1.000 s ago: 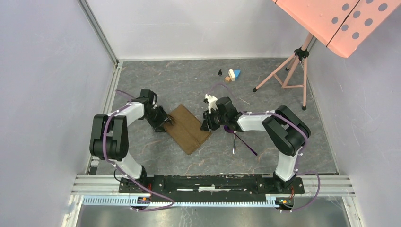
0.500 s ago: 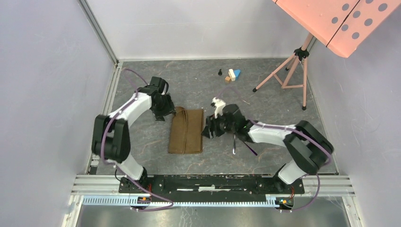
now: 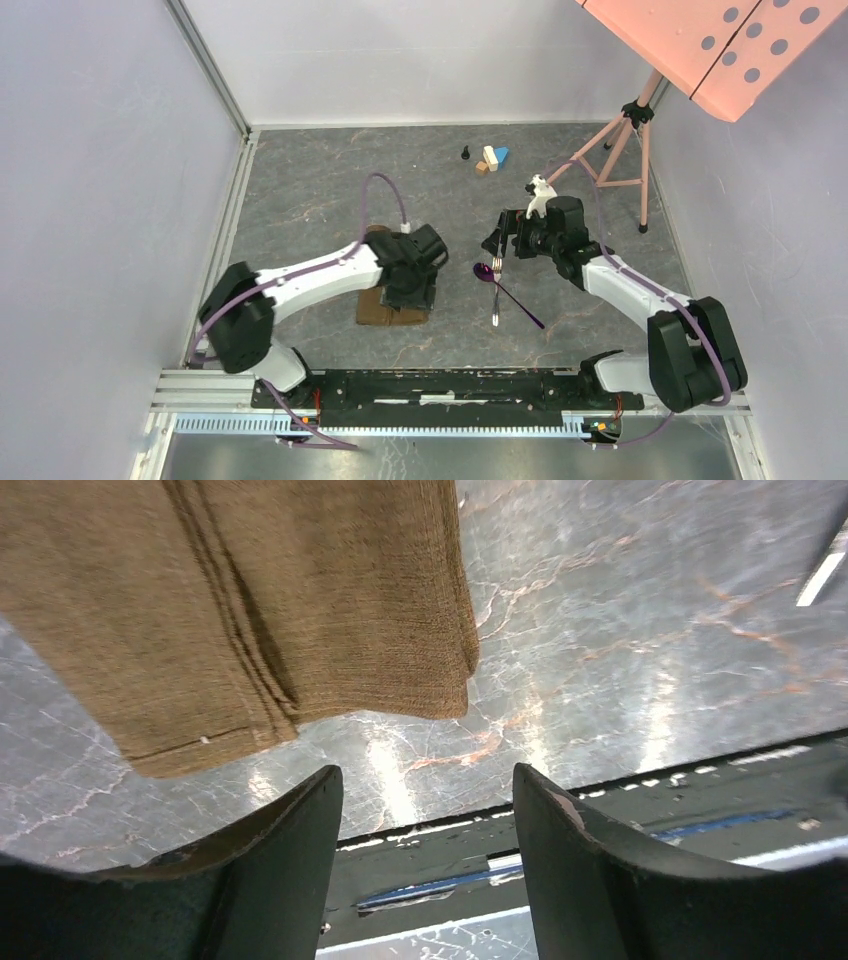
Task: Fold the napkin into a case and place the utensils inside
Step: Pick up the 2/3-rectangle-folded napkin at the center of the board.
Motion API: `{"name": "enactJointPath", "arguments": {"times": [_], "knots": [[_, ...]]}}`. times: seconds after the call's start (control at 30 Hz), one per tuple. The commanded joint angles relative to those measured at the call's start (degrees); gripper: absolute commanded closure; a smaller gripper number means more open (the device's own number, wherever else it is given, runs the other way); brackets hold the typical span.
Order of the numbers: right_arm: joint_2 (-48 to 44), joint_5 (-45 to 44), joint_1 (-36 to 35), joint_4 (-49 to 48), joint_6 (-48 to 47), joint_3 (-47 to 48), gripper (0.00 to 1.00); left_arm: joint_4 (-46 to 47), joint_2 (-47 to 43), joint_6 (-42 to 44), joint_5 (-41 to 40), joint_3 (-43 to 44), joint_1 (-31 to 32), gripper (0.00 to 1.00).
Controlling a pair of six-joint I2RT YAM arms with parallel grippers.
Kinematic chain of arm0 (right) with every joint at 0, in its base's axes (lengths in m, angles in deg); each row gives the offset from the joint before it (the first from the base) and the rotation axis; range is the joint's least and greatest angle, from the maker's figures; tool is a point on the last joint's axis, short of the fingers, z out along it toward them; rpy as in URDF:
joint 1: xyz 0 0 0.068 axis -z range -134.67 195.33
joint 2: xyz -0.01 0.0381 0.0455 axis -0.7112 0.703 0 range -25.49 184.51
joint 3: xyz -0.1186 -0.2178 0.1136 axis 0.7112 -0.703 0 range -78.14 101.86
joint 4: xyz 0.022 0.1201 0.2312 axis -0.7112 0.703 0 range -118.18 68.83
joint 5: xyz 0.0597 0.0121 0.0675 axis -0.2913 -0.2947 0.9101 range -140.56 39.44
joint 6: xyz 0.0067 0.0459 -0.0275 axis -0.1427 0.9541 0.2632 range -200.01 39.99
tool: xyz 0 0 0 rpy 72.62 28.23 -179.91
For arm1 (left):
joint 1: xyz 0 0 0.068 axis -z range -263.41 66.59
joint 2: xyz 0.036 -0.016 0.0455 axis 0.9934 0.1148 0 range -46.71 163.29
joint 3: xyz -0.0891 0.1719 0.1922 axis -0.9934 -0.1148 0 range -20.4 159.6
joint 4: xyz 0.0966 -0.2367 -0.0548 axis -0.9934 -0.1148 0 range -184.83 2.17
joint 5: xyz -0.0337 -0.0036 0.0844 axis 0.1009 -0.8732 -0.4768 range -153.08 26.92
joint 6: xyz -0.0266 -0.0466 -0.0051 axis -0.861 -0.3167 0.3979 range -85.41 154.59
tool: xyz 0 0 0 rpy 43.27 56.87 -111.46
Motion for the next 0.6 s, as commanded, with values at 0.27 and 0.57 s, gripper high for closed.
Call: {"name": "enactJointPath", "arguments": {"times": [0.27,0.57], "knots": [[-4.8,5.7,4.4,4.7,-0.6,-2.0,0.02,-2.1,17.2,-6.4,-6.0,10.4,6.1,0.32],[-6.5,2.0,4.3,5.7,-2.2,-4.0,0.06,-6.9,23.4,-7.5,-11.5,14.5,7.9,0.37]]}}
